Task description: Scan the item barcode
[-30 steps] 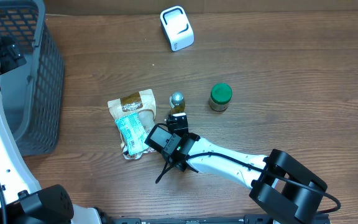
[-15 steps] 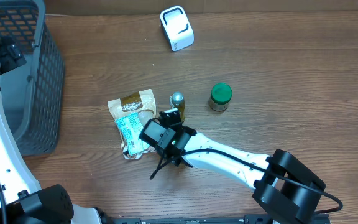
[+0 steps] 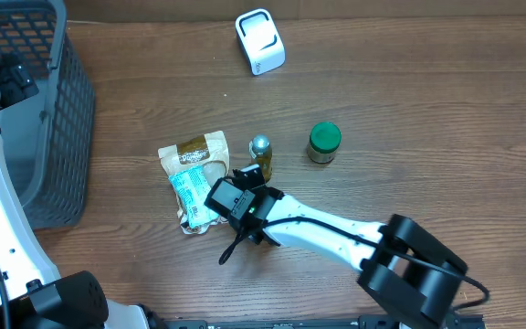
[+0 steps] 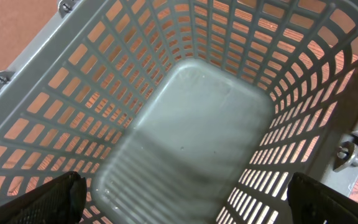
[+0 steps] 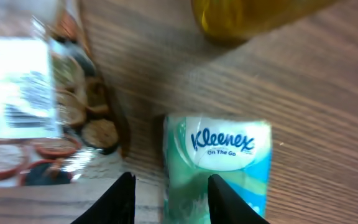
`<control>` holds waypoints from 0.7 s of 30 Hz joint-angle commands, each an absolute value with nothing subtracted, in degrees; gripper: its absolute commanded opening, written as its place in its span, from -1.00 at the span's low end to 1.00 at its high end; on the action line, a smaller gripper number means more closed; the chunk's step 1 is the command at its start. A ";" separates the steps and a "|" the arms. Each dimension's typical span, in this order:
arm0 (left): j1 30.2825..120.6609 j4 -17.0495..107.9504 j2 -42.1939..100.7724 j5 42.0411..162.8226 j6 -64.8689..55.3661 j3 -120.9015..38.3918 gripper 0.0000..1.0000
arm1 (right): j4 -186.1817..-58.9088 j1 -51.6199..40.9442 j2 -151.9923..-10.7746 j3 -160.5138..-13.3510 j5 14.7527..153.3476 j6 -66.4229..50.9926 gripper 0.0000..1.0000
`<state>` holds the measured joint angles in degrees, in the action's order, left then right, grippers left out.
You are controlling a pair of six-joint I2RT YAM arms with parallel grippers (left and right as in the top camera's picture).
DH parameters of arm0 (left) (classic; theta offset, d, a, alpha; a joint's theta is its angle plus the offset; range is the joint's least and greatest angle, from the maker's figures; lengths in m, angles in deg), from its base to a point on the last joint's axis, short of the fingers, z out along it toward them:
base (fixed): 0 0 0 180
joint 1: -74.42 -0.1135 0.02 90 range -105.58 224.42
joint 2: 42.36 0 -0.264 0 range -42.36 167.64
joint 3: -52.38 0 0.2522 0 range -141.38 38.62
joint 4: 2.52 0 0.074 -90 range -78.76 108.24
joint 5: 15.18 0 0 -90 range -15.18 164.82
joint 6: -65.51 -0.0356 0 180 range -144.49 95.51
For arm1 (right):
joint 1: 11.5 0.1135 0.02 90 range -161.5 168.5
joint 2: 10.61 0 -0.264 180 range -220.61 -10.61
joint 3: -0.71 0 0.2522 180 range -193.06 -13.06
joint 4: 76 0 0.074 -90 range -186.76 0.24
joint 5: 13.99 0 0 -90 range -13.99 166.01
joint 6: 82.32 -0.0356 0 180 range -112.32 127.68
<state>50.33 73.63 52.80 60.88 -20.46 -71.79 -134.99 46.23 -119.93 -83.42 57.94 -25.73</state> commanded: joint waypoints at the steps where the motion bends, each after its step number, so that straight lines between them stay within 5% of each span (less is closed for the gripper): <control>1: 50.46 73.61 52.69 61.32 -21.55 -72.62 0.99 | -134.62 45.77 -122.14 -82.40 58.95 -25.22 -0.31; 7: 50.46 73.61 52.69 61.32 -21.55 -72.62 0.99 | -134.69 45.77 -122.14 -82.40 58.95 -25.24 -0.51; 13: 50.46 73.61 52.69 61.32 -21.53 -72.62 0.99 | -134.86 45.73 -122.14 -82.40 58.95 -25.20 -0.93; 21: 50.43 73.61 52.69 61.32 -21.53 -72.62 0.99 | -137.90 41.67 -116.47 -87.69 71.65 -25.48 -0.93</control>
<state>50.33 73.63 52.80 60.90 -20.46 -71.79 -138.18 44.57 -121.06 -85.39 61.44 -25.16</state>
